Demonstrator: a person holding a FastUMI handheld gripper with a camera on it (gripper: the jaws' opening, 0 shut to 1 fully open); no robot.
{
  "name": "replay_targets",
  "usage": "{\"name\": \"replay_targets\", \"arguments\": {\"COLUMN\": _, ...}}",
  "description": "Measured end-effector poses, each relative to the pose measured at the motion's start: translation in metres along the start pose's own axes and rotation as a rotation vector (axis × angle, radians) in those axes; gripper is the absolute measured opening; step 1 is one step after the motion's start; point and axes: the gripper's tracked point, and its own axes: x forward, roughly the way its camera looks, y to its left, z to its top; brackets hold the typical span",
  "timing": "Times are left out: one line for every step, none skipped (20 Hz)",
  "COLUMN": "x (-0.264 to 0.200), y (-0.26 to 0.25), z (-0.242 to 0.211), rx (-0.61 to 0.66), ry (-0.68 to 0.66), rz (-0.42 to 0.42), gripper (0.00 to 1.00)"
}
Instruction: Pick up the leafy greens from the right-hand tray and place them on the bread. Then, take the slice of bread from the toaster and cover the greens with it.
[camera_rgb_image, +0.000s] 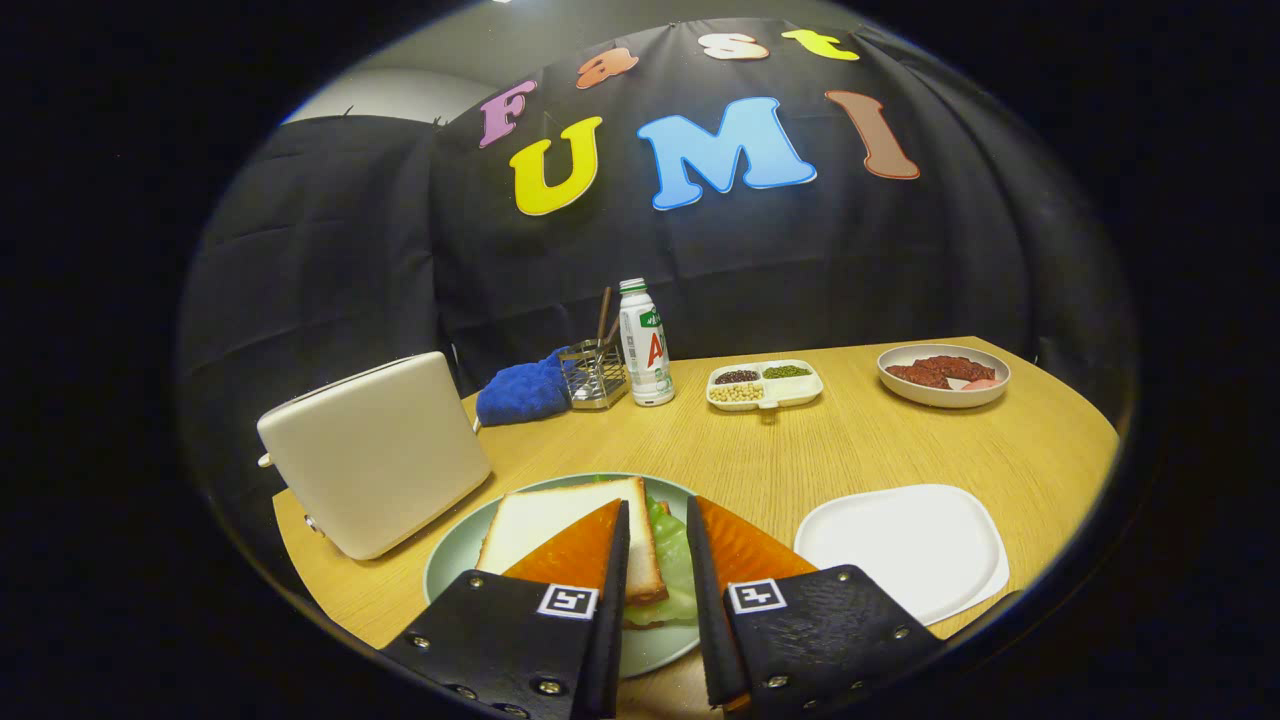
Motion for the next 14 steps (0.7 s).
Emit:
{"name": "replay_targets", "arguments": {"x": -0.003, "y": -0.002, "z": 0.004, "rx": -0.01, "ry": -0.015, "rz": -0.007, "gripper": 0.33}}
{"name": "replay_targets", "arguments": {"x": -0.004, "y": -0.004, "z": 0.011, "rx": -0.027, "ry": -0.034, "rz": -0.017, "gripper": 0.33}}
{"name": "replay_targets", "arguments": {"x": -0.007, "y": -0.006, "z": 0.018, "rx": -0.054, "ry": -0.055, "rz": -0.028, "gripper": 0.33}}
{"name": "replay_targets", "arguments": {"x": -0.01, "y": -0.008, "z": 0.026, "rx": -0.08, "ry": -0.074, "rz": -0.043, "gripper": 0.33}}
{"name": "replay_targets", "arguments": {"x": -0.013, "y": -0.011, "z": 0.033, "rx": -0.102, "ry": -0.095, "rz": -0.052, "gripper": 0.33}}
{"name": "replay_targets", "arguments": {"x": -0.017, "y": -0.014, "z": 0.044, "rx": -0.119, "ry": -0.128, "rz": -0.066, "gripper": 0.33}}
{"name": "replay_targets", "arguments": {"x": -0.023, "y": -0.021, "z": 0.057, "rx": -0.128, "ry": -0.169, "rz": -0.087, "gripper": 0.33}}
{"name": "replay_targets", "arguments": {"x": -0.029, "y": -0.028, "z": 0.069, "rx": -0.127, "ry": -0.213, "rz": -0.106, "gripper": 0.33}}
{"name": "replay_targets", "arguments": {"x": -0.033, "y": -0.032, "z": 0.079, "rx": -0.12, "ry": -0.241, "rz": -0.118, "gripper": 0.33}}
{"name": "replay_targets", "arguments": {"x": -0.036, "y": -0.037, "z": 0.085, "rx": -0.116, "ry": -0.252, "rz": -0.119, "gripper": 0.33}}
{"name": "replay_targets", "arguments": {"x": -0.038, "y": -0.043, "z": 0.089, "rx": -0.112, "ry": -0.255, "rz": -0.124, "gripper": 0.33}}
{"name": "replay_targets", "arguments": {"x": -0.041, "y": -0.052, "z": 0.093, "rx": -0.111, "ry": -0.248, "rz": -0.133, "gripper": 0.33}}
{"name": "replay_targets", "arguments": {"x": -0.043, "y": -0.059, "z": 0.094, "rx": -0.108, "ry": -0.245, "rz": -0.138, "gripper": 0.33}}
{"name": "replay_targets", "arguments": {"x": -0.047, "y": -0.069, "z": 0.097, "rx": -0.107, "ry": -0.241, "rz": -0.139, "gripper": 0.33}}
